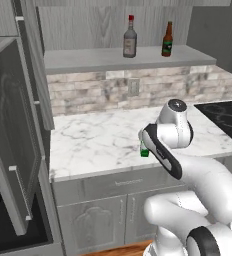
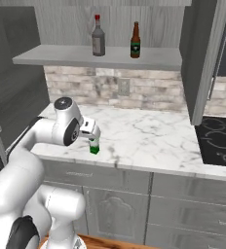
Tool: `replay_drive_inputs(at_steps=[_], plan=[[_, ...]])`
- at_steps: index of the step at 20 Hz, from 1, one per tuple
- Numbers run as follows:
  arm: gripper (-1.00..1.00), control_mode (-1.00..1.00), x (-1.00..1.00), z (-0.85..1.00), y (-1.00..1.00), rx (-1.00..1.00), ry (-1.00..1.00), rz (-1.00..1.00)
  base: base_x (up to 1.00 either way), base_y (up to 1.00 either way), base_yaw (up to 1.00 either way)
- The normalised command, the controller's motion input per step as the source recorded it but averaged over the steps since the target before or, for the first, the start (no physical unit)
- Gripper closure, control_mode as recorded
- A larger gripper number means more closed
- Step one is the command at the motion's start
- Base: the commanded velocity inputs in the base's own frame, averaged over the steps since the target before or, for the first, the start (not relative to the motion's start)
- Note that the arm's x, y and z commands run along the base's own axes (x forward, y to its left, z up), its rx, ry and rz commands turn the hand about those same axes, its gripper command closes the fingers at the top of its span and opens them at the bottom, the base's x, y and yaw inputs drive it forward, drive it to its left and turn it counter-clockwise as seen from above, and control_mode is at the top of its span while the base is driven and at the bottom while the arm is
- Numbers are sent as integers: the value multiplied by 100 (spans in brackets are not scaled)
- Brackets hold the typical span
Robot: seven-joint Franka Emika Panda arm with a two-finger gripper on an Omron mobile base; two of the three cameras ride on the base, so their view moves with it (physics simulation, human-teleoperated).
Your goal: Sort all alcoholic drinks to one cabinet, and non-alcoholic drinks to the other.
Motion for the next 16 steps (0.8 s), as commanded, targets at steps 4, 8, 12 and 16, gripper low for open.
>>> replay_drive_inputs(at_steps=[4,8,12,16], plan=[[-100,-100,17,-11,0,0,0,0,0,0,0],[-100,-100,18,-11,0,0,0,0,0,0,0],[-100,-100,16,-11,0,0,0,0,0,0,0],[-100,-100,17,-10,0,0,0,0,0,0,0]])
